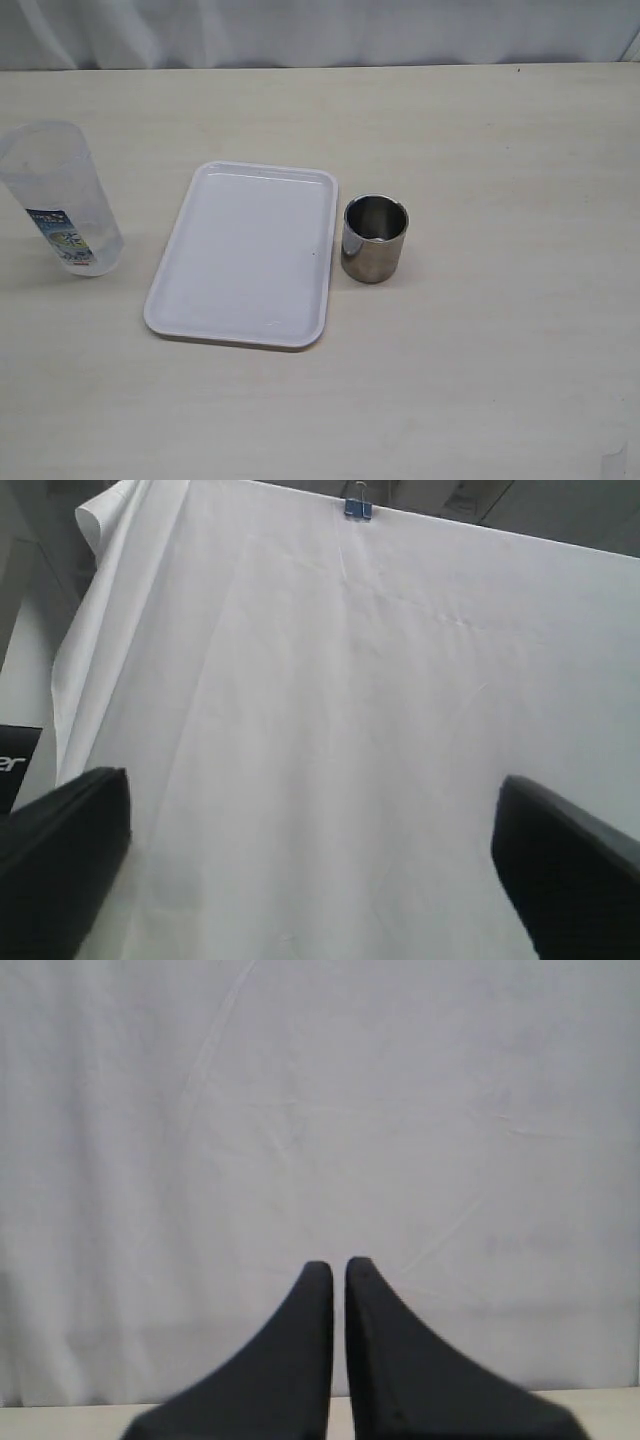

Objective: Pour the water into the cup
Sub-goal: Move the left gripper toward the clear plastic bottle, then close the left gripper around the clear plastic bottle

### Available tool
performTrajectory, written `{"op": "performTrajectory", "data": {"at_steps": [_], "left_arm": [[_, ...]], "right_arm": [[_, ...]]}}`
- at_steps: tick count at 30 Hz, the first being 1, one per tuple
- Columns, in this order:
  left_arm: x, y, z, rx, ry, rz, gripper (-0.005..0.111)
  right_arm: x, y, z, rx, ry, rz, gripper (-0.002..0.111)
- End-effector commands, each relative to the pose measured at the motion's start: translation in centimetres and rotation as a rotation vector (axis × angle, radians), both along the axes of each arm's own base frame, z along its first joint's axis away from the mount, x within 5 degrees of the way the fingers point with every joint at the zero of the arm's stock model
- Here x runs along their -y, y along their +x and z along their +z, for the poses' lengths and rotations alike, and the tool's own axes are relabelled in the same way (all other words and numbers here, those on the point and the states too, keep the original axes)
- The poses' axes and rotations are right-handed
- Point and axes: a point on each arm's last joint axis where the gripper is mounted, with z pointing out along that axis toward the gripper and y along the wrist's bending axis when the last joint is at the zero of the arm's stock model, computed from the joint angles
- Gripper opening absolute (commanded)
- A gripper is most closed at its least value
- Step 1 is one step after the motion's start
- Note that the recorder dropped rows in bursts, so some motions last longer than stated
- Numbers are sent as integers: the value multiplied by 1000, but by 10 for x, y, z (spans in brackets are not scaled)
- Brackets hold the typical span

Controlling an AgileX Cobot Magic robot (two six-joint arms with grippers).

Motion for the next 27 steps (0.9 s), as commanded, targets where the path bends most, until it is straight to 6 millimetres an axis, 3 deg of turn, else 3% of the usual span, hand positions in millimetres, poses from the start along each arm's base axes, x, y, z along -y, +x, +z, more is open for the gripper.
{"op": "performTrajectory", "data": {"at_steps": [1, 6, 15, 27], "left_arm": [[0, 8, -1, -36, -13, -11, 96], [1, 33, 0, -167, -7, -20, 96], [7, 83, -33, -488, 68, -63, 96], [15, 118, -74, -676, 174, -130, 96]], "right_arm": [[0, -1, 0, 13, 7, 4, 4], [0, -1, 0, 13, 7, 4, 4], [0, -1, 0, 11, 7, 4, 4], [0, 0, 0, 4, 6, 3, 4]]}}
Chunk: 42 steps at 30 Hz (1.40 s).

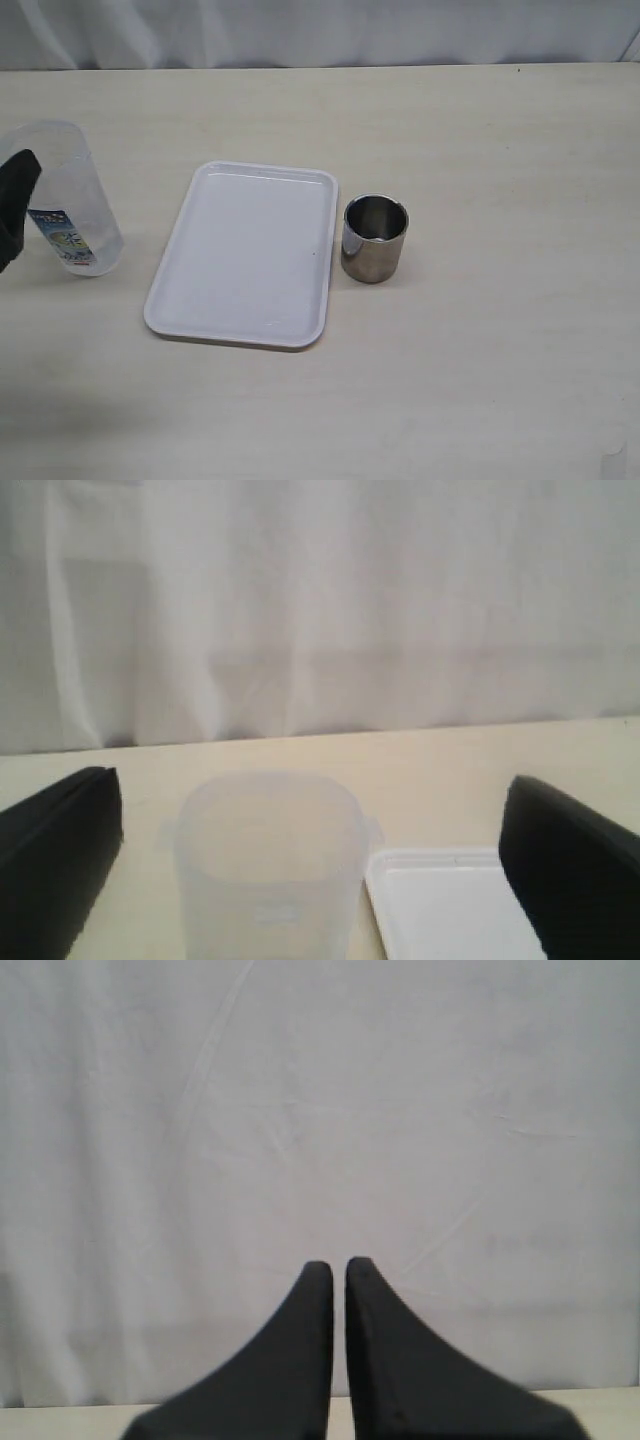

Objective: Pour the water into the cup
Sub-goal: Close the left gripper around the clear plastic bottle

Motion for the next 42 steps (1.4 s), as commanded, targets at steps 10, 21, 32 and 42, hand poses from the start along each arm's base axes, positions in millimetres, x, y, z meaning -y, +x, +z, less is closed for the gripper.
{"op": "performTrajectory", "data": {"at_steps": [10, 21, 32, 42], "left_arm": [[4, 21, -35, -102, 33, -45, 96], [1, 49, -78, -280, 57, -30, 96], [1, 77, -94, -303, 58, -32, 96], [4, 92, -88, -247, 61, -57, 96]], "right_arm": [[0, 0, 0, 4, 5, 3, 4], [0, 0, -2, -11, 4, 1, 4], [0, 0, -2, -17, 4, 0, 4], [0, 0, -2, -19, 4, 0, 4]]}}
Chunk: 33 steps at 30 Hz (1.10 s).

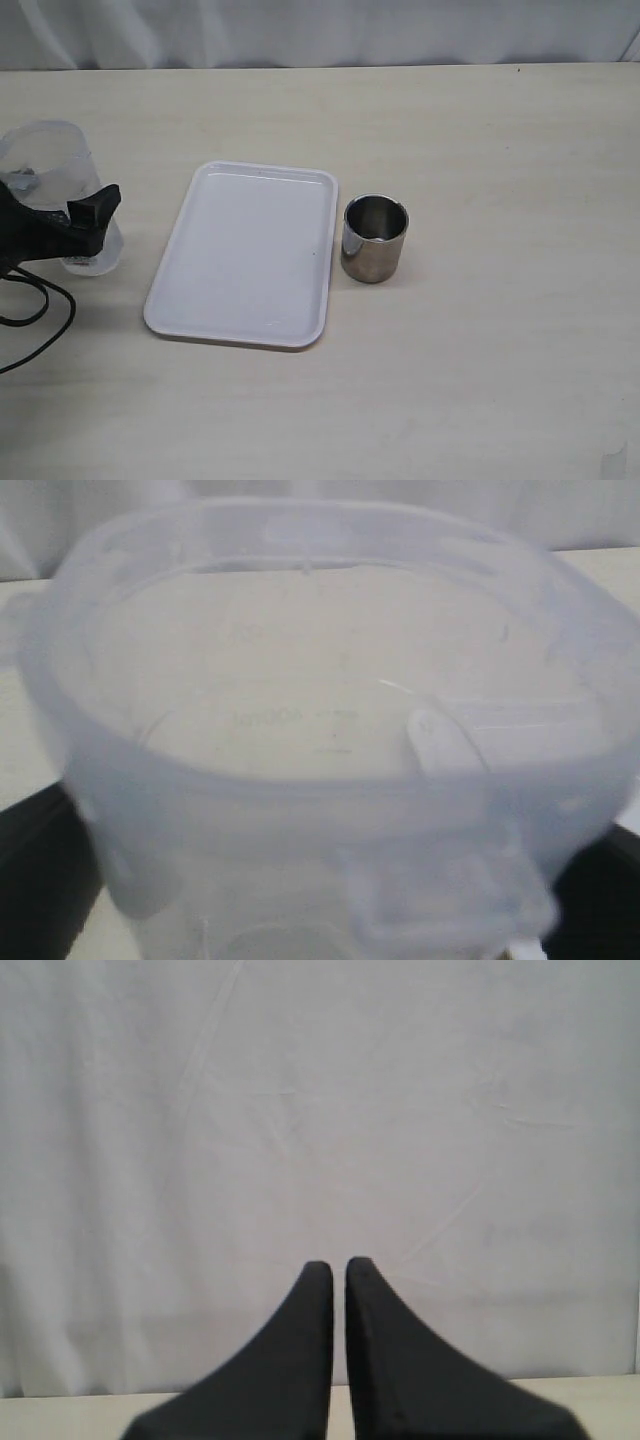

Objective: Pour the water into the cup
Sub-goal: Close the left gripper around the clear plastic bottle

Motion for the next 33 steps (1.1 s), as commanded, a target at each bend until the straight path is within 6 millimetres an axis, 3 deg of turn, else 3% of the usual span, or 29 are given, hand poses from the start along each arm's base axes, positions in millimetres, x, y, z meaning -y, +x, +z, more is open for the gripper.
{"op": "performTrajectory", "data": {"at_steps": [1, 22, 26, 33], "left_arm": [[0, 1, 1, 13, -3, -3, 96], [0, 7, 1, 26, -5, 1, 93], [0, 7, 1, 26, -5, 1, 74], [2, 7, 1, 26, -4, -23, 24]], "right_arm": [[0, 0, -1, -2, 3, 2, 4], [0, 0, -2, -12, 3, 1, 4], [0, 0, -2, -12, 3, 1, 4], [0, -1, 2, 31, 8, 6, 8]]}}
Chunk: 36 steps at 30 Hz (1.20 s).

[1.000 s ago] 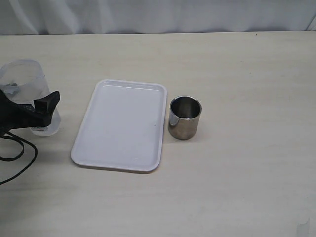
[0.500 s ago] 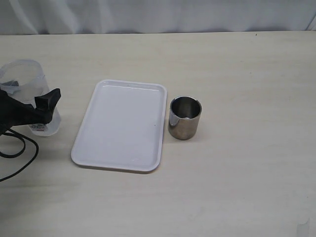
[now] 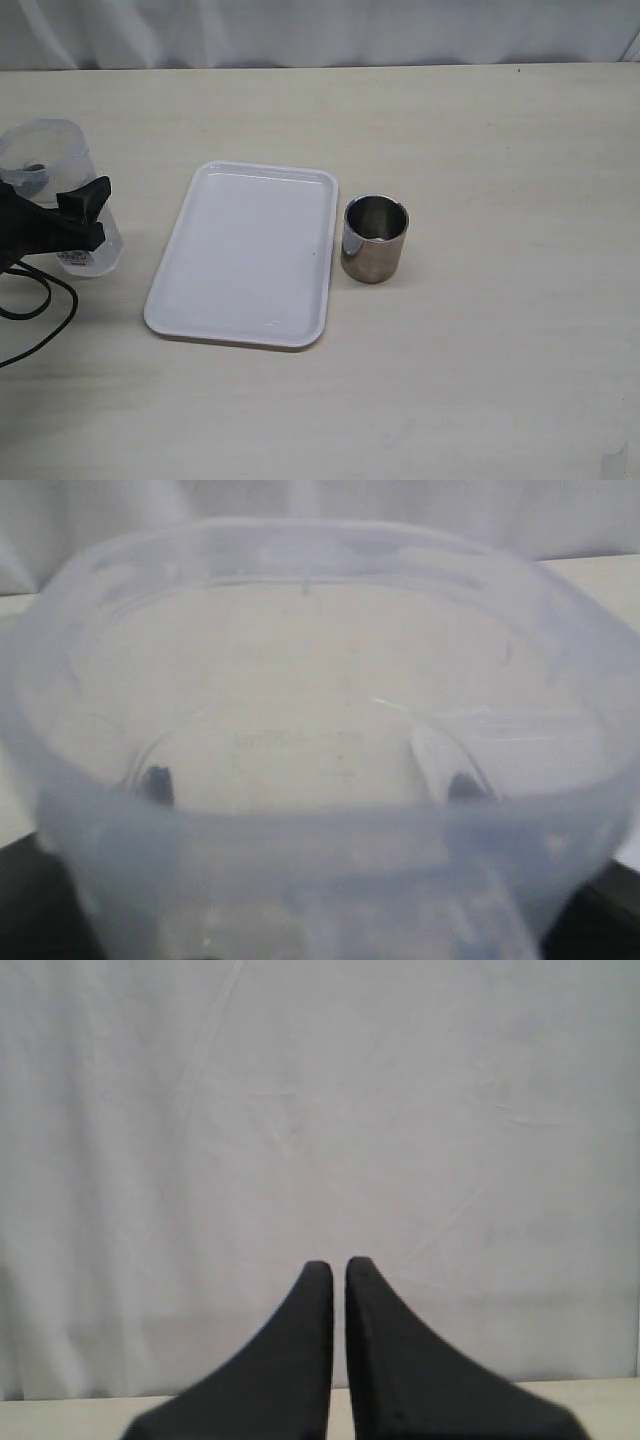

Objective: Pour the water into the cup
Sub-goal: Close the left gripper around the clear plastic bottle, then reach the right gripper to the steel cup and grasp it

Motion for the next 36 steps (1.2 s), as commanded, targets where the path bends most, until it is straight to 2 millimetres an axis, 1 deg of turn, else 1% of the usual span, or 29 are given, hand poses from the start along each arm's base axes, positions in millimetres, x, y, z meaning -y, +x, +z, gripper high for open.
{"op": "performTrajectory", "data": {"at_steps": [1, 3, 4, 6, 8, 9, 11, 12, 16, 19, 21, 25, 27, 32, 33, 36], "left_arm": [[2, 1, 1, 10, -4, -18, 16], [2, 0, 1, 4, -2, -19, 2], [2, 0, 0, -1, 0, -19, 0], [2, 0, 0, -1, 0, -19, 0], [2, 0, 0, 1, -1, -19, 0], [2, 0, 0, 1, -1, -19, 0], [2, 0, 0, 1, -1, -19, 0], [2, 0, 0, 1, -1, -19, 0], [2, 0, 0, 1, -1, -19, 0], [2, 0, 0, 1, -1, -19, 0], [2, 0, 0, 1, -1, -19, 0], [2, 0, 0, 1, -1, -19, 0], [2, 0, 0, 1, -1, -19, 0], [2, 0, 0, 1, -1, -21, 0], [2, 0, 0, 1, -1, -23, 0], [2, 0, 1, 6, -2, -29, 0]], "right_arm": [[0, -1, 2, 30, 8, 6, 11], [0, -1, 2, 32, 8, 6, 22], [0, -2, 3, 40, 9, 7, 28], [-1, -2, 4, 60, 4, 9, 49], [-1, -3, 6, 82, -8, 11, 74], [-1, -3, 7, 94, -12, 12, 85], [-2, -4, 9, 114, 4, 21, 96], [-2, -2, 9, 112, 6, 24, 99], [-6, 6, 11, 99, -21, 57, 98], [-17, 13, 12, 98, -79, 154, 98], [-23, 21, 9, 65, -111, 217, 98], [-32, 39, -2, -35, -174, 297, 97], [-37, 47, -6, -58, -205, 341, 97], [-44, 67, -22, -131, -225, 409, 97], [-45, 72, -28, -177, -220, 431, 97], [-55, 87, -35, -229, -257, 533, 97]]}}
